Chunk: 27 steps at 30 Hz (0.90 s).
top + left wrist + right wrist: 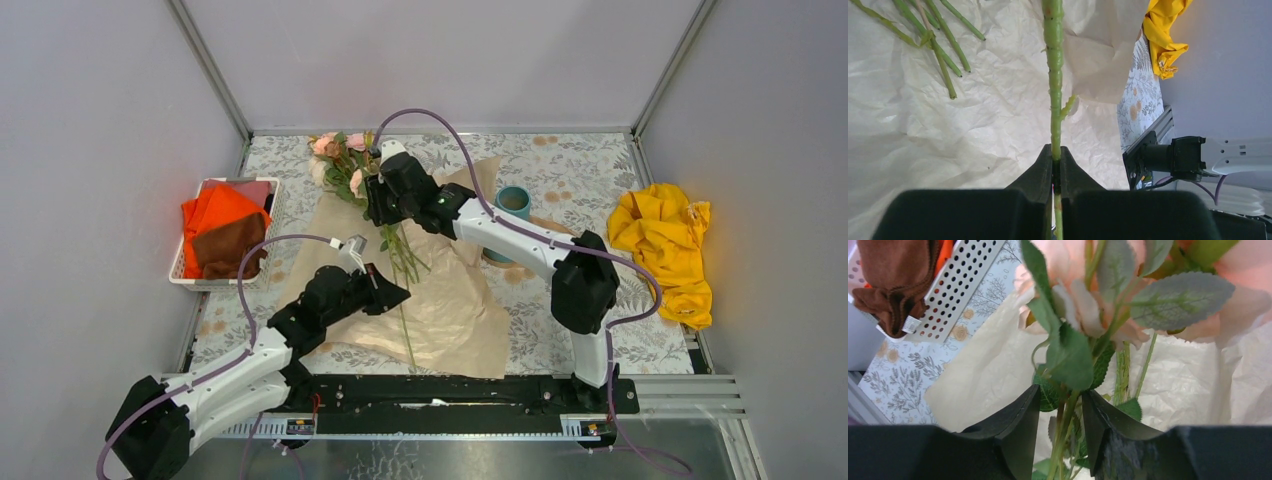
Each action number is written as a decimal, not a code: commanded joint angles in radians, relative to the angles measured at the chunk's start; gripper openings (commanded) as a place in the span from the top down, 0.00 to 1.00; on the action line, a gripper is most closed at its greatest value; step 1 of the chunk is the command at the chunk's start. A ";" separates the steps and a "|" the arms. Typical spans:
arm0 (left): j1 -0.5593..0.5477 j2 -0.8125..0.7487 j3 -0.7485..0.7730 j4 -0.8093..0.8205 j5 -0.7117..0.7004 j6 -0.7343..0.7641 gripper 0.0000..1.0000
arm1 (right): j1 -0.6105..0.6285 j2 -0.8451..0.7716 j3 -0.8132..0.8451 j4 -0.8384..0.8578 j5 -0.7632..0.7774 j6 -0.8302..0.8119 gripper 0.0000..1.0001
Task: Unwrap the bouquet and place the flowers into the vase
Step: Pick up the fake flower from the wrapping paper.
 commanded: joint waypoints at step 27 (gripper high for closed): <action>-0.056 -0.157 0.078 -0.135 -0.080 0.072 0.47 | -0.015 -0.208 -0.049 0.011 -0.002 -0.103 1.00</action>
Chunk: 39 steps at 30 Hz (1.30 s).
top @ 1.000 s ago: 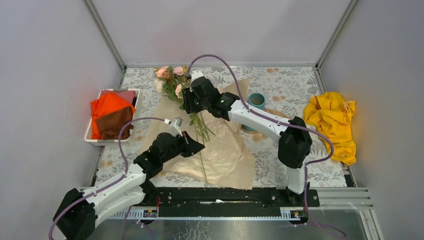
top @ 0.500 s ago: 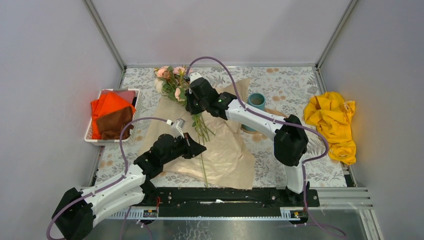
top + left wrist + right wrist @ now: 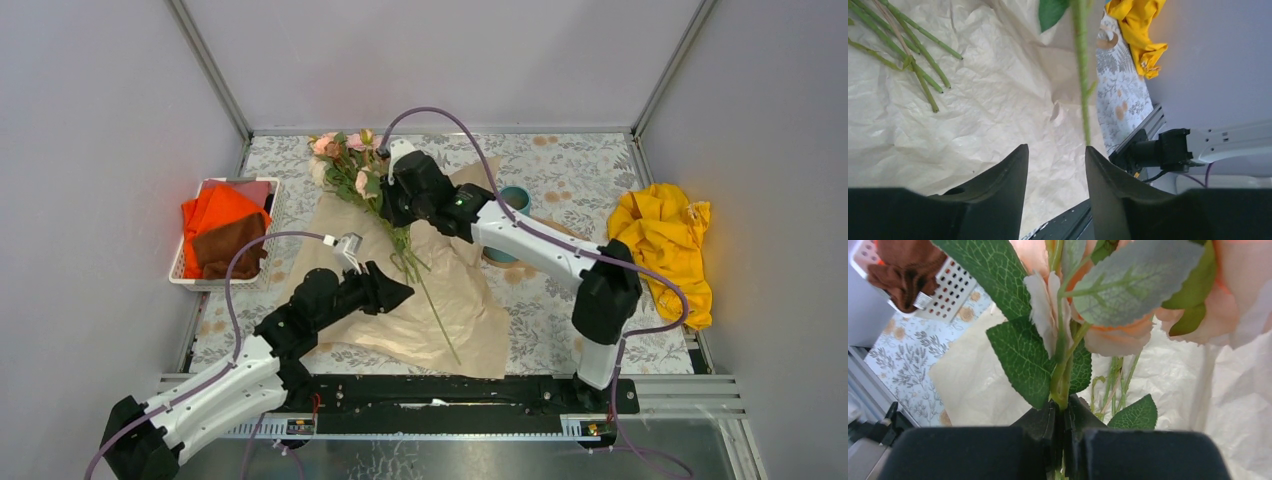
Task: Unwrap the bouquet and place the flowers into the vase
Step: Pick up the fake flower from the wrapping paper, then insert the fake flower into the vase.
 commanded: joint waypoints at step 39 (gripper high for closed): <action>-0.002 -0.025 0.041 -0.097 -0.077 -0.026 0.44 | -0.007 -0.652 -0.154 0.877 0.648 -0.986 1.00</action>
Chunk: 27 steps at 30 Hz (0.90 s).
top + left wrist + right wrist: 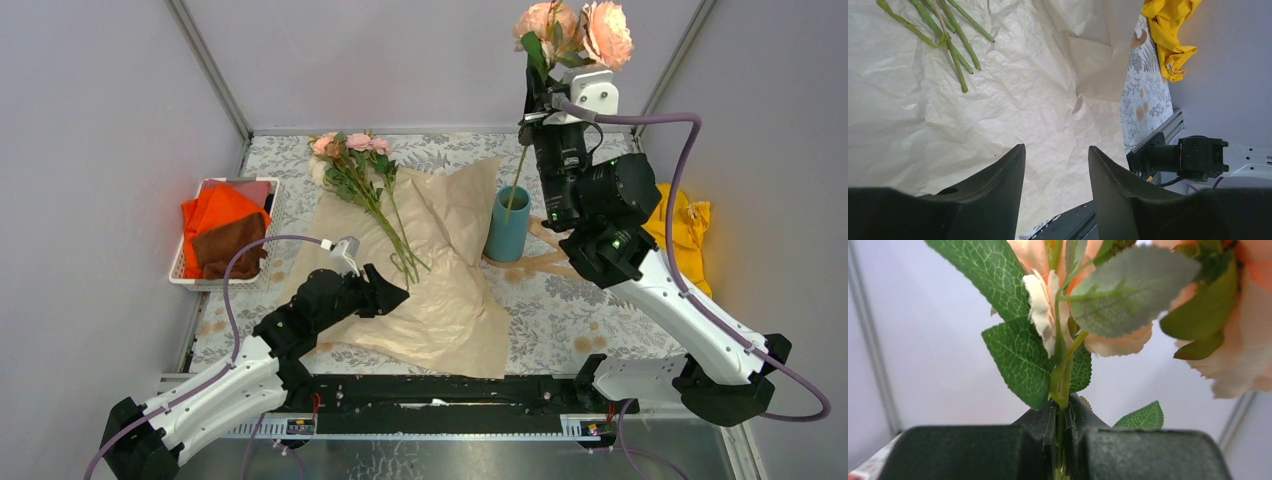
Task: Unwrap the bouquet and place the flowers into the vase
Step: Insert the fake flower into the vase.
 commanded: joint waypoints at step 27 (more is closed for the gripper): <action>-0.002 -0.096 0.017 -0.093 -0.093 -0.019 0.43 | -0.193 0.133 0.036 0.220 -0.004 -0.070 1.00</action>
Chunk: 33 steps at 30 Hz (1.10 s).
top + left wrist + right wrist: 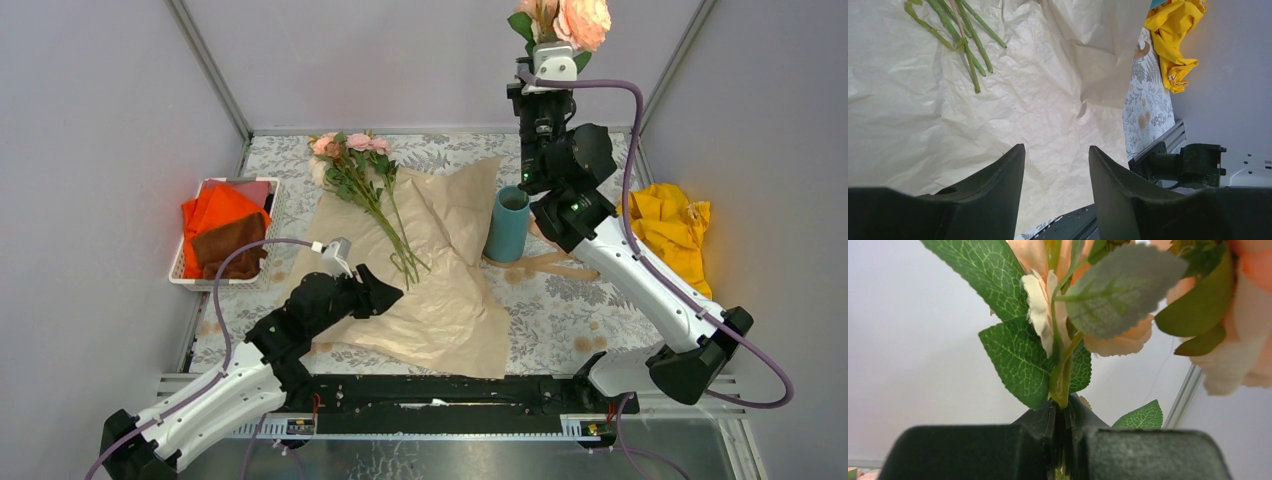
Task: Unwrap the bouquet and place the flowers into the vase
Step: Insert the fake flower into the vase.
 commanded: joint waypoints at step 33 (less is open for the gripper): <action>-0.002 -0.019 -0.009 -0.005 -0.047 -0.014 0.43 | -0.199 -0.057 -0.140 -0.127 -0.142 0.451 1.00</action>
